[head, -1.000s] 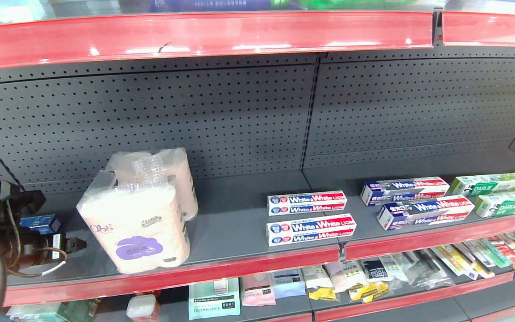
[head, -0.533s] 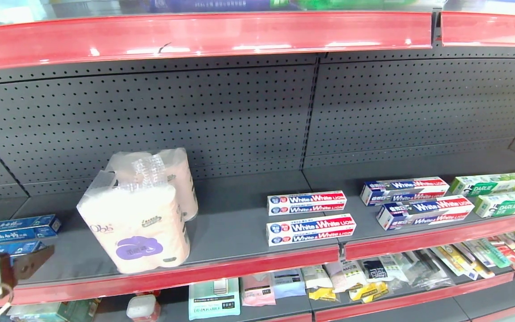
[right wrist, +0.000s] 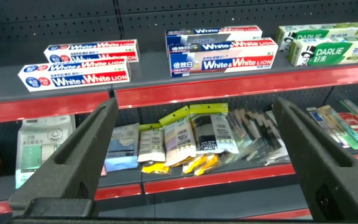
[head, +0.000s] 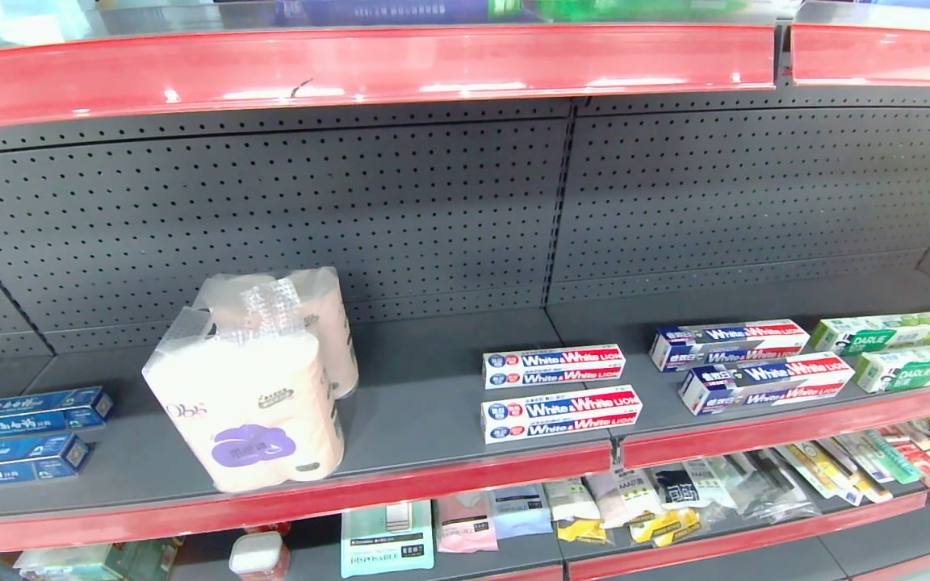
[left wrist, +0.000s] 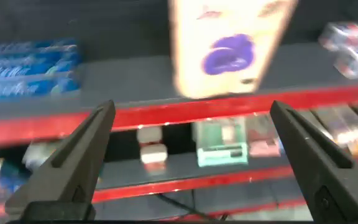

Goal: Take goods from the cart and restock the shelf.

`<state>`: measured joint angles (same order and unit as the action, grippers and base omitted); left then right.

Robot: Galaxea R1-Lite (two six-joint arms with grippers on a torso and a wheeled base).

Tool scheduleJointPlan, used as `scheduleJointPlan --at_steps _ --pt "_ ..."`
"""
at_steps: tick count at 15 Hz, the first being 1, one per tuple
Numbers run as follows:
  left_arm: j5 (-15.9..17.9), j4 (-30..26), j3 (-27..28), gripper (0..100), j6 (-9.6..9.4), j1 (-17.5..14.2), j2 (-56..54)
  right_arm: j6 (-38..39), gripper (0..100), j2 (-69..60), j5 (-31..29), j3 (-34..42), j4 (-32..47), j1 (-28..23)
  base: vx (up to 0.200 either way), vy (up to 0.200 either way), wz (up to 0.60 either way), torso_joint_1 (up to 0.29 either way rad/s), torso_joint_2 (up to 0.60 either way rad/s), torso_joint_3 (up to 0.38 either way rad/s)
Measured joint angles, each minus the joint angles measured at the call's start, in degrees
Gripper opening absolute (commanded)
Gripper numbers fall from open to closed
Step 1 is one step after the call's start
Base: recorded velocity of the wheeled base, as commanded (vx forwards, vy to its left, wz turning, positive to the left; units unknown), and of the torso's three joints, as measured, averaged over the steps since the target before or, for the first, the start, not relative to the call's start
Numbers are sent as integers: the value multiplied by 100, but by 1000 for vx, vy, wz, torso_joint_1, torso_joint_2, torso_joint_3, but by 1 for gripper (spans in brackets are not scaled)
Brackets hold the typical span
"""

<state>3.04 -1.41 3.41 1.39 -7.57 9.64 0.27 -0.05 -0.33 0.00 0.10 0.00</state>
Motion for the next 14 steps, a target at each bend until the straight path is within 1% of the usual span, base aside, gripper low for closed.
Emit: scheduleJointPlan --at_steps 1,2,3,4,6,7,8,9,10,14 --pt "-462 52 -88 100 101 24 -151 0 100 0 0 0 0 0 0 0 0 0 0 0" --pt "-763 182 -149 100 195 38 -251 0 100 -2 -2 0 -2 0 0 0 0 0 0 0" --pt "-897 300 -212 100 241 49 -321 0 100 -2 -2 0 0 0 0 0 0 0 0 0" --pt "-992 349 -268 100 224 52 -369 0 100 0 0 0 0 0 0 0 0 0 0 0" --pt "-1387 384 -321 100 400 55 -424 0 100 0 0 0 0 0 0 0 0 0 0 0" --pt "-1192 379 -332 100 323 57 -439 0 100 0 0 0 0 0 0 0 0 0 0 0" --pt "-913 305 -336 100 126 60 -447 0 100 0 0 0 0 0 0 0 0 0 0 0" --pt "-473 179 -339 100 -149 60 -455 -2 100 0 -2 0 0 0 0 0 0 0 0 0" --pt "-344 108 -339 100 -229 94 -446 -6 100 0 0 0 0 0 0 0 0 0 0 0" --pt "-325 134 -339 100 -261 208 -455 -16 100 0 -2 0 0 0 0 0 0 0 0 0"
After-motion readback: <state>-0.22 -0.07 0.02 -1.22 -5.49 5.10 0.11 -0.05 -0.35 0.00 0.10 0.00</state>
